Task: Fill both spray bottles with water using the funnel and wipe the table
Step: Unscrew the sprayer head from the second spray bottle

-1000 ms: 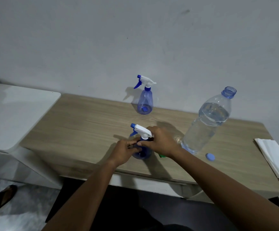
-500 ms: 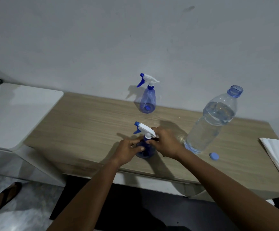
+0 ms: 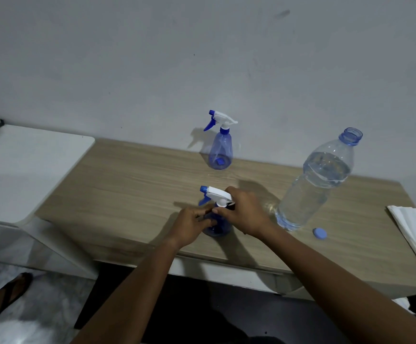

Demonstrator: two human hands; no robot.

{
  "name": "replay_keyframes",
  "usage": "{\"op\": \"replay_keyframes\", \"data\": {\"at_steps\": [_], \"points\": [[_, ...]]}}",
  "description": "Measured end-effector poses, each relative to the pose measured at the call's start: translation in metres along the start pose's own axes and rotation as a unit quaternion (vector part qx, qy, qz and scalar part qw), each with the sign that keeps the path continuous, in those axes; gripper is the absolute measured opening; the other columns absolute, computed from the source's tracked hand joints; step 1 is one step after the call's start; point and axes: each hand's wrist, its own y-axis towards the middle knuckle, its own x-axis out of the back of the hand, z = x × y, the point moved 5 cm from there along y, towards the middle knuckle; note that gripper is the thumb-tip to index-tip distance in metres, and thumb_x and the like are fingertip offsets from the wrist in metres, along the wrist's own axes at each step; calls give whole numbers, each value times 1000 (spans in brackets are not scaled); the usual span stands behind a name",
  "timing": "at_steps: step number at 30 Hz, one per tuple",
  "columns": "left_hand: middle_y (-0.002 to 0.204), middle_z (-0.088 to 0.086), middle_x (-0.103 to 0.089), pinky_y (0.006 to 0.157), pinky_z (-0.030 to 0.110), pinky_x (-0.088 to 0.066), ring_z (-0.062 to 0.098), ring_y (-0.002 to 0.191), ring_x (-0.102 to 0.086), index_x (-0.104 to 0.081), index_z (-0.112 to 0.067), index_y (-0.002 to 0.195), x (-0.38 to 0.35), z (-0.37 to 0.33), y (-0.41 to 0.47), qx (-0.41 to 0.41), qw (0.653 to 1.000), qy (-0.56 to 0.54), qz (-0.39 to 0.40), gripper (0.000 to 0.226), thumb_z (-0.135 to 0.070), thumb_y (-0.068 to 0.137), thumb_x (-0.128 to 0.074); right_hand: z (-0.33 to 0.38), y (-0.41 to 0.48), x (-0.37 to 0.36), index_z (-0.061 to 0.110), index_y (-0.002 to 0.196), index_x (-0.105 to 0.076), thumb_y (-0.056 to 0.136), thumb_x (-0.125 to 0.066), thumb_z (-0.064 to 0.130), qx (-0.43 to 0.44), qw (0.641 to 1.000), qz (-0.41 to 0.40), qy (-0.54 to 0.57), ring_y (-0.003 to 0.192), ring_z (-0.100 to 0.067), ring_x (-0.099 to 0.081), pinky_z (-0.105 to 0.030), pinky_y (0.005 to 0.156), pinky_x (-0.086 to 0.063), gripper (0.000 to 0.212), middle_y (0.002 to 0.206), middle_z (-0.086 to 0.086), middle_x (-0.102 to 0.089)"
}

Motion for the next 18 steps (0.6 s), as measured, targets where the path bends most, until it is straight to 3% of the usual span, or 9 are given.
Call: {"op": "replay_keyframes", "data": {"at_steps": [6,9,11,14,18], "points": [[123,-12,-68,90,2,-41,-17,110,-57,-68,-19,127,0,2,2,-6,1000,-2,8,45,-4,85,-72,0,2,1,12,94,-69,84,-77,25,24,999,34,-9,80,-21,-59,-29,66,-33,18,88,-6,-70],[126,-11,-68,101,12,-42,-5,120,-58,-69,-20,127,0,5,3,-1,1000,-2,8,45,-8,84,-74,-3,0,2,15,99,-71,86,-75,19,28,998,59,6,80,-17,-56,-27,67,-31,14,91,-3,-68],[126,-11,-68,101,11,-42,-6,119,-57,-69,-19,127,1,5,2,3,1000,1,9,44,-8,84,-74,-5,0,3,15,99,-71,85,-75,15,32,997,72,17,80,-16,-56,-27,67,-33,14,91,-1,-68],[122,-11,-70,89,1,-40,-18,107,-56,-70,-18,125,1,3,1,-2,1000,7,4,42,-5,85,-72,-4,1,3,20,107,-71,81,-80,21,22,995,83,47,83,-15,-64,-30,71,-47,27,94,4,-72],[124,-12,-69,94,7,-42,-7,117,-58,-71,-19,124,1,1,2,-8,1000,7,13,42,-3,85,-71,-3,5,2,25,98,-65,78,-83,37,-2,997,63,41,77,-10,-62,-25,63,-44,30,87,7,-70]]}}
